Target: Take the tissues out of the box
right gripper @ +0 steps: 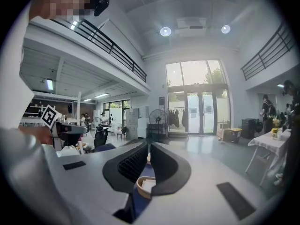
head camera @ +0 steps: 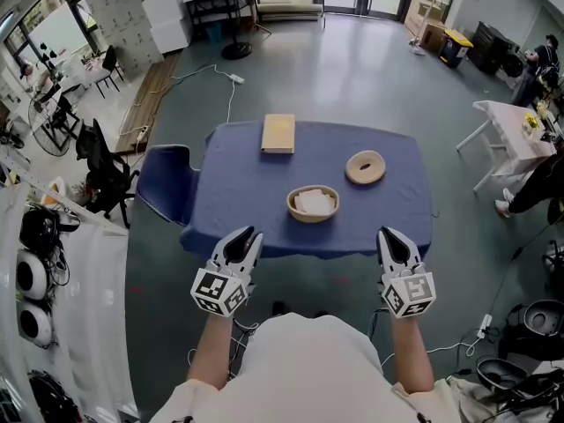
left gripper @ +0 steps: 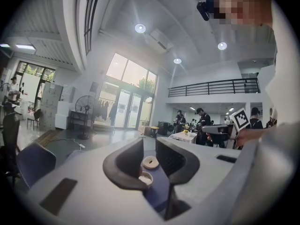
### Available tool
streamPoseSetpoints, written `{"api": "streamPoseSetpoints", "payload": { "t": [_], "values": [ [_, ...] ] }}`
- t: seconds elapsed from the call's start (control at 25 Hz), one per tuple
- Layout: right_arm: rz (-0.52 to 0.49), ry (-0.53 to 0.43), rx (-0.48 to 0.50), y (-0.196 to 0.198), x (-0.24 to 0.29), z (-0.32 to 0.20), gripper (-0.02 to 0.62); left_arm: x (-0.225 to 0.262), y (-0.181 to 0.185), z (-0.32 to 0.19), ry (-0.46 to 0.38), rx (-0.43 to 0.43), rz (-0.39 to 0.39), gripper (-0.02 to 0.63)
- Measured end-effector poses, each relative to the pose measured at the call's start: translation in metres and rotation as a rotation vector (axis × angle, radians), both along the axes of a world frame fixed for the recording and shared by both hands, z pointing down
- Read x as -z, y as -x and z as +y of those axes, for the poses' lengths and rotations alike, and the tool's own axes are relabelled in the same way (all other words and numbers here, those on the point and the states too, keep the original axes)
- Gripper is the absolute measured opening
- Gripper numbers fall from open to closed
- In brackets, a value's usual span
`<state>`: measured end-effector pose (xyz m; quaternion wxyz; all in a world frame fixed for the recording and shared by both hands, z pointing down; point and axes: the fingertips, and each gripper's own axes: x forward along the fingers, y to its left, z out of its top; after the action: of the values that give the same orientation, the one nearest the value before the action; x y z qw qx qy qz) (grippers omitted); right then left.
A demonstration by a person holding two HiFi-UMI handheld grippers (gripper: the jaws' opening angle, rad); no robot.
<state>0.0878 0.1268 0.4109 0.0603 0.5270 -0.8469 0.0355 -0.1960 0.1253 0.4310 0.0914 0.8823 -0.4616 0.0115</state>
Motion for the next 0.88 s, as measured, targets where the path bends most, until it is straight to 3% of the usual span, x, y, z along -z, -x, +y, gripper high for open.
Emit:
{"api": "streamPoseSetpoints", "payload": {
  "t": [0.4, 0.88],
  "values": [
    [0.018, 0.029, -0.03, 0.037, -0.016, -0.001, 0.041, -0.02, 0.036, -0.004, 0.031, -0.036, -0.018, 0.084],
    [0.031, 0.063, -0.021, 0.052, -0.028, -0.024, 0.041, -0.033, 0.047, -0.028, 0.073, -0.047, -0.038, 0.083]
  ]
}}
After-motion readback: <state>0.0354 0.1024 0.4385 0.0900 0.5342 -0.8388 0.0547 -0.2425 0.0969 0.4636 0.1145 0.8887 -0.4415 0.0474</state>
